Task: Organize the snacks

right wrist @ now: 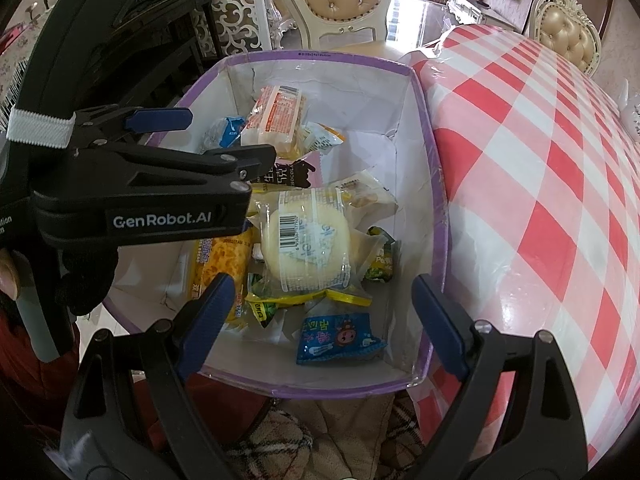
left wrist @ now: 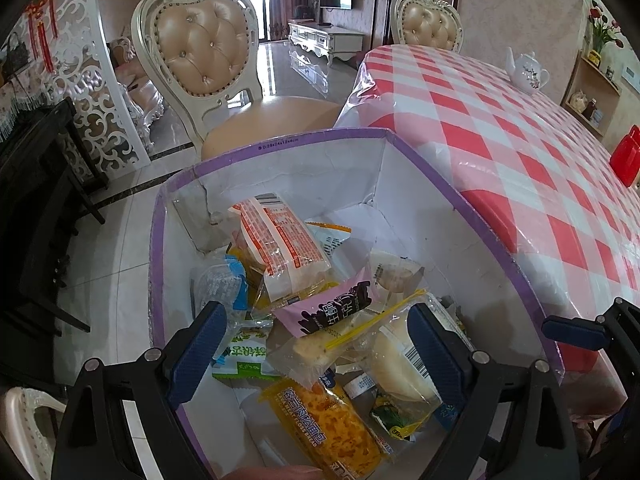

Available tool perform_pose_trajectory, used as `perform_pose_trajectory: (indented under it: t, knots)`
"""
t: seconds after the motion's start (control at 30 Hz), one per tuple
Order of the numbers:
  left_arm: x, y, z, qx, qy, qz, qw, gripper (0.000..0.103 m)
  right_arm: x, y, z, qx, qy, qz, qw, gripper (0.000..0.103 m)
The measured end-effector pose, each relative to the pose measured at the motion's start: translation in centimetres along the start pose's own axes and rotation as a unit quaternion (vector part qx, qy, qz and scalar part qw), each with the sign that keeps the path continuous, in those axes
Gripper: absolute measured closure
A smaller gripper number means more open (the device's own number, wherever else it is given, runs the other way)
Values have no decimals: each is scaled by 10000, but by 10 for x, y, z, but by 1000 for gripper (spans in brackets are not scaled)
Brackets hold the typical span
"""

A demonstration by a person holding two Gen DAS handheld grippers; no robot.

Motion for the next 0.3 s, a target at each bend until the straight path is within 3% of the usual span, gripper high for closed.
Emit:
perform_pose_trajectory:
  t: [0.3]
  knots:
    - [0, 0, 1, 18, 9, 8, 10000, 10, -1, 0, 0, -8, 3, -1, 10000, 12]
Point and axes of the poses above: each gripper's, at about its wrist camera, not at the fingertips, and y roughly against the way its jaws point, z to its right, x to its top, the point moved 10 cm from there along -y, roughly the way its jaws point, and after that the axes turned 13 degrees about -z, right-handed, at the moved point
